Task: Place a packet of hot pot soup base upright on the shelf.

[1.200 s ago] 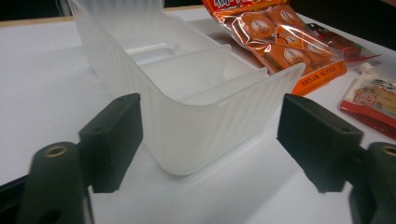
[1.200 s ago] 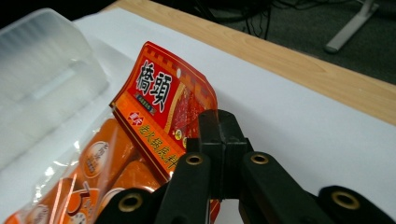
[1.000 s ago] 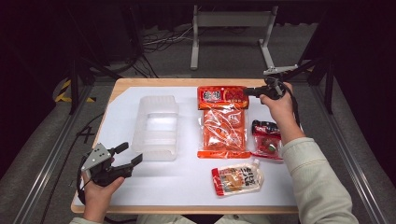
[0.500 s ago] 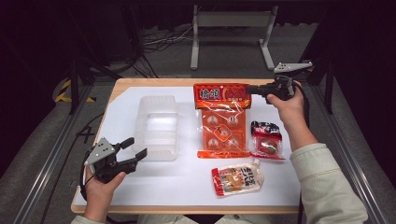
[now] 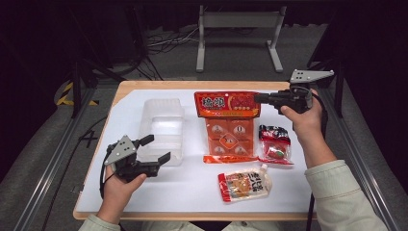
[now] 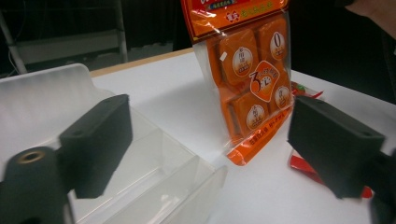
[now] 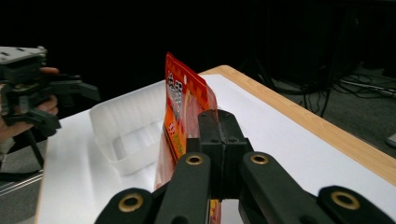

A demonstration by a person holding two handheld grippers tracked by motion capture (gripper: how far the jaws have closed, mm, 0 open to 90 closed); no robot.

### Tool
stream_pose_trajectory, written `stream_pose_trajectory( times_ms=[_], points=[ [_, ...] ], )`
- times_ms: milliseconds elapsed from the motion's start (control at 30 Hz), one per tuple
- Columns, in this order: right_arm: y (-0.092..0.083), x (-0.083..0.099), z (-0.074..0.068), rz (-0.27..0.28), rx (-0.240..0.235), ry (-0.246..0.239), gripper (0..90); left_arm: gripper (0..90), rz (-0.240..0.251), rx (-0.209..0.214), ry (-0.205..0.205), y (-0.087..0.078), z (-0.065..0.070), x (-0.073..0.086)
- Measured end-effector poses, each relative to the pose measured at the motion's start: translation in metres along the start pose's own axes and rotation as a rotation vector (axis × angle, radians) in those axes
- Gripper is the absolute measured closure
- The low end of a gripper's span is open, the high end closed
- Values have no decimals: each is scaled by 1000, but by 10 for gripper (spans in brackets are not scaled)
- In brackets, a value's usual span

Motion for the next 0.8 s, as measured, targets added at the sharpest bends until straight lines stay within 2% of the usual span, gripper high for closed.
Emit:
stream_pose_trajectory(
  times_ms=[67, 100, 133, 167, 233, 267, 333, 433, 800],
  points=[
    [-2, -1, -6, 8, -11, -12, 900, 54, -46, 16, -61, 7, 2, 3],
    [-3, -2, -8, 11, -14, -15, 900, 54, -51, 9, -69, 11, 1, 2],
    [-4, -2, -10, 17, -20, -21, 900, 39, -44, 20, -61, 15, 2, 0],
    [-5, -2, -13, 20, -25, -25, 900, 95, -30, 23, -50, 18, 3, -3],
    [-7, -3, -18, 26, -31, -36, 900, 101, -28, 38, -42, 26, 5, -7],
    [-8, -3, -20, 29, -35, -41, 900, 100, -20, 57, -42, 30, 7, -9],
    [-9, -4, -23, 36, -42, -46, 900, 73, 17, 108, -16, 35, 13, -15],
    [-13, -6, -29, 47, -51, -60, 900, 64, 14, 116, -6, 41, 16, -19],
    [-19, -14, -53, 69, -85, -111, 900, 78, 17, 102, 20, 54, 15, -23]
  ],
)
Point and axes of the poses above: each handheld gripper's, and its own axes: y roughly forward along the jaws, x roughly out of its underside, z roughly to its right, the point moved 10 cm from there along y, roughly forward along the jaws, and after that the axes turned 6 degrees about x, right-handed, at the moved point
